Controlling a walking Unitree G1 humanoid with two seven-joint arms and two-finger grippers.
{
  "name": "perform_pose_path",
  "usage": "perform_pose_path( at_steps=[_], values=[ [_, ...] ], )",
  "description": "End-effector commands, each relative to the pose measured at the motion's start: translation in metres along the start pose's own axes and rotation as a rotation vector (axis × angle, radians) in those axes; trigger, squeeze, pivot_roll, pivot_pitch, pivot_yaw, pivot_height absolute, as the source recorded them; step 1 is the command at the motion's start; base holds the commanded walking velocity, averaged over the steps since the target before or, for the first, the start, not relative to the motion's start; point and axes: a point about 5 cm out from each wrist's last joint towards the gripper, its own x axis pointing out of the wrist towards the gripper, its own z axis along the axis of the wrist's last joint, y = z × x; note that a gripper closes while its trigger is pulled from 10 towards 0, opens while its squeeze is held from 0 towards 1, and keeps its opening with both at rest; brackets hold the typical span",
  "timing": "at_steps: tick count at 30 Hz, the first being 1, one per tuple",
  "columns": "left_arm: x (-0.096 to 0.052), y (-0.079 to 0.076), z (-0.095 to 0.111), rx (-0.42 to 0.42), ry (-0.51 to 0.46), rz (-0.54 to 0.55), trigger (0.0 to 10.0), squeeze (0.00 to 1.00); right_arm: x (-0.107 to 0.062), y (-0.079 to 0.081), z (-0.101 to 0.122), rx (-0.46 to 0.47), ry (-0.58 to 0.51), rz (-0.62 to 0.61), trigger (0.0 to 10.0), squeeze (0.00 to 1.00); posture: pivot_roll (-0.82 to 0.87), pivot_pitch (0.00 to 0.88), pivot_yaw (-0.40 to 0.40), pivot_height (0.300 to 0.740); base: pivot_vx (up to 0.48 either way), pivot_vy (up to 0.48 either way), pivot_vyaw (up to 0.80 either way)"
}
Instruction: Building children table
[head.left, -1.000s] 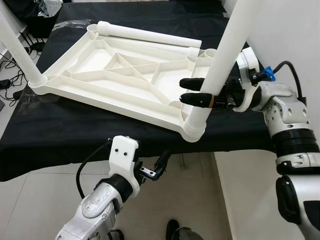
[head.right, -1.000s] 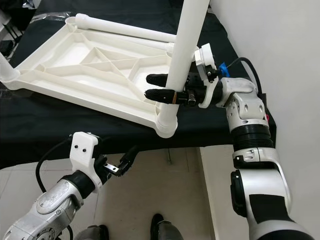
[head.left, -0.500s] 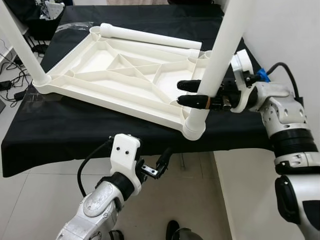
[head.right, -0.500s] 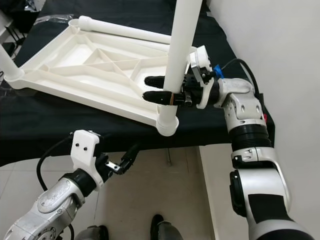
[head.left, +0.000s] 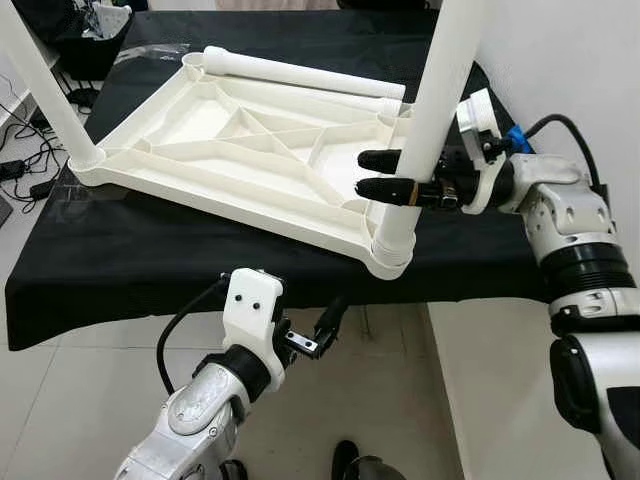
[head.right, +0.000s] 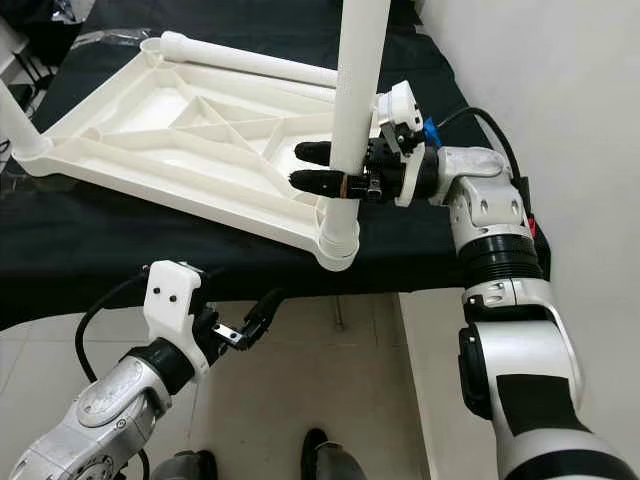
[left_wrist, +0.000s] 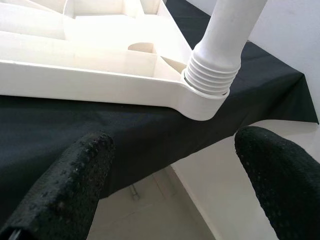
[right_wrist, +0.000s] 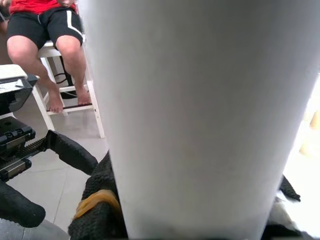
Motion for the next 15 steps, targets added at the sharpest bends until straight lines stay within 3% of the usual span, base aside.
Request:
perform_pose_path(
  at_steps=[1,9,15],
  values=[
    [-0.003,-0.001,-0.003,0.006,0.013,0.010,10.0,0.00,-0.003,0.000,0.003,-0.020,0.008,0.008,10.0,0.00,0.12,0.248,-0.075,0.740,0.000,0.000,0.00],
    [-0.003,-0.001,-0.003,0.006,0.013,0.014,10.0,0.00,-0.004,0.001,-0.009,0.021,0.011,-0.009,10.0,0.00,0.12,0.252,-0.076,0.740,0.000,0.000,0.00],
    [-0.002,0.000,-0.003,0.008,0.010,0.017,10.0,0.00,-0.002,0.005,-0.031,0.079,0.005,-0.087,10.0,0.00,0.13,0.253,-0.074,0.740,0.000,0.000,0.00]
  ],
)
